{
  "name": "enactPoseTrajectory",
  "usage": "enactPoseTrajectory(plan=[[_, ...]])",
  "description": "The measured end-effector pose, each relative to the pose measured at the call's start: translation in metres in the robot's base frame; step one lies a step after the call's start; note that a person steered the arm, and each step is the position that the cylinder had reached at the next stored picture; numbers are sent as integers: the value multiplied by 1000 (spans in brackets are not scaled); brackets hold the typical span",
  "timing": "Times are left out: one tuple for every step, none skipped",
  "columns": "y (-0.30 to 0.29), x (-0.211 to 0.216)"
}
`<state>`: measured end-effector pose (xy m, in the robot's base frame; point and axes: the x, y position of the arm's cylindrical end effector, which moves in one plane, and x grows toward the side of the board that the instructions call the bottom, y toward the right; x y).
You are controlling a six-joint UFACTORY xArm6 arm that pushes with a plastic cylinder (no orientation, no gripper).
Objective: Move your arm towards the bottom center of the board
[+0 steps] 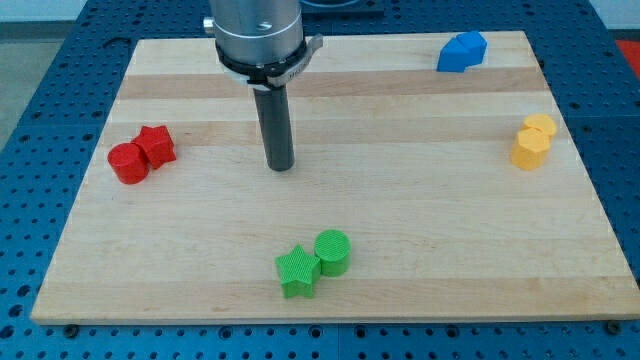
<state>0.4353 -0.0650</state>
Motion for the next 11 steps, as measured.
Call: enactPoseTrajectory(plan=[[19, -19], [80, -50], [138, -50], [192, -24], [235, 5], [243, 55], [229, 94], [184, 120], [139, 144], [103, 163], [38, 171]])
